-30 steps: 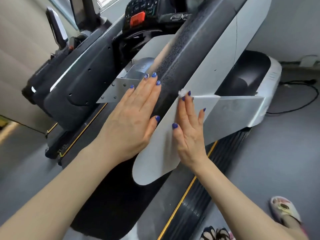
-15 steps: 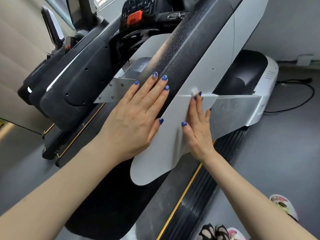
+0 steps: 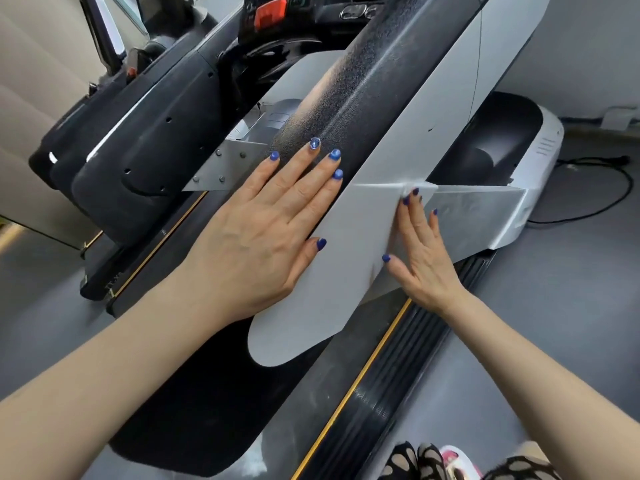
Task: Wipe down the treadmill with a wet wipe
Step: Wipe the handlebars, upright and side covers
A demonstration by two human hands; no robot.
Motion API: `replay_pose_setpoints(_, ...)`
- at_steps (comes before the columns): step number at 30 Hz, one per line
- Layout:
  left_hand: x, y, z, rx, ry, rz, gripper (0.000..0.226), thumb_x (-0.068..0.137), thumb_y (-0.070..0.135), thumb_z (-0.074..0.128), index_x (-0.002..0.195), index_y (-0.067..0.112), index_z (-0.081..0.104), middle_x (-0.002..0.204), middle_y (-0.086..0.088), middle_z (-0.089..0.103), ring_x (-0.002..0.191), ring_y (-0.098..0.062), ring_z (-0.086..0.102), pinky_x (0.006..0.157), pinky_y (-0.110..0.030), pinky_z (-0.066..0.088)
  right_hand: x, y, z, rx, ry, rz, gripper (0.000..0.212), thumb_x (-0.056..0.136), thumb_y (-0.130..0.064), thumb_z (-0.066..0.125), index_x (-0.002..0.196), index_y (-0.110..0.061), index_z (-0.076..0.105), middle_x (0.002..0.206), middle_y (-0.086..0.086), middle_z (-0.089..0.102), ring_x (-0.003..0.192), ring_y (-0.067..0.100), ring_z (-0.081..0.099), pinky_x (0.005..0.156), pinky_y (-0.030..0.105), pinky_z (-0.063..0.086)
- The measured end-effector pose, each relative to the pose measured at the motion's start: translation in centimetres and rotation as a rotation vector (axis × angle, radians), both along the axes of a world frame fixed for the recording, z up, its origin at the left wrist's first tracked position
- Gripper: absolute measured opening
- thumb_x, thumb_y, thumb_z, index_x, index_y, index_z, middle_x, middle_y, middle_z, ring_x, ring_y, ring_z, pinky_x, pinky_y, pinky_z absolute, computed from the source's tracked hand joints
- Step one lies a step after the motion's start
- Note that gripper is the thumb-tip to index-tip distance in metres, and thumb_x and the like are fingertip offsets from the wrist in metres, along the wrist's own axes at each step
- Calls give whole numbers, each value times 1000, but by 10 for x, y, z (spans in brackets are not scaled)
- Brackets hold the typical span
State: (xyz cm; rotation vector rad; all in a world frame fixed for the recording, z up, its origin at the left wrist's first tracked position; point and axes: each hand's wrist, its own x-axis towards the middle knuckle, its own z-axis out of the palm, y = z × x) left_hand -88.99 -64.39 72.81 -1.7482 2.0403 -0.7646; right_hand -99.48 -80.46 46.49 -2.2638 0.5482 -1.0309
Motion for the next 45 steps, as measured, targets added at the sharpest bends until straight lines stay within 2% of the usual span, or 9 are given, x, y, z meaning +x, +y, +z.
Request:
replay_pose_setpoints(4,1,0,-1,-3,1,-4,61,106,35,34,156,1,28,166,-15,21,155,-34,15,124,-54,19,-15,-26,-22,-313,140,12,77,102,-60,24,161,-17,-2,168,5,-5,156,19,-4,125,40,-10)
replay_pose_setpoints(8,3,0,-3,-8,21,-7,62,106,35,35,157,1,27,166,-14,20,155,-33,13,125,-52,16,-20,-64,-18,-517,190,-4,82,96,-52,37,159,-11,7,166,10,7,156,18,-5,126,42,-7)
replay_pose_setpoints(16,3,-1,-3,-12,47,-15,63,105,35,35,158,3,26,166,-14,20,155,-33,14,125,-52,15,-39,-107,-15,-908,255,263,84,92,-40,43,162,-15,3,170,-1,-3,156,21,-1,126,45,-2)
replay_pose_setpoints(21,6,-1,-3,-20,50,-12,63,105,35,36,158,3,24,166,-14,20,155,-34,13,125,-53,16,-23,-73,-7,-1080,236,459,84,88,-33,49,160,-15,10,168,-6,6,156,17,0,126,42,-3)
replay_pose_setpoints(25,5,-1,-5,-25,52,-23,63,105,35,36,158,2,25,166,-15,20,155,-34,14,124,-54,18,-25,-53,-6,-976,180,330,77,95,-33,42,162,-17,5,168,-7,3,156,16,0,127,43,0)
replay_pose_setpoints(28,5,-1,-5,-53,72,-17,62,106,34,35,157,1,25,166,-16,19,155,-33,13,125,-52,18,-25,-40,14,-682,78,170,81,95,-34,48,162,-14,6,170,-1,-4,156,22,2,127,44,2)
replay_pose_setpoints(32,3,1,-6,-140,115,35,64,104,32,37,157,-1,24,166,-17,18,155,-31,14,124,-50,21,-14,1,51,-260,-131,83,76,93,-22,55,156,0,18,165,16,12,155,32,13,126,46,9)
replay_pose_setpoints(35,3,1,-7,-167,143,60,66,104,34,37,157,-2,23,166,-18,18,155,-30,14,122,-51,26,-11,22,71,-39,-233,50,71,95,-20,52,155,1,20,165,15,11,156,28,11,125,53,14)
replay_pose_setpoints(45,2,3,-8,-211,184,137,73,101,40,37,155,-6,24,164,-23,22,153,-33,22,121,-47,29,-3,31,123,-240,-292,106,63,103,-31,43,152,2,23,163,14,20,155,32,12,125,54,7)
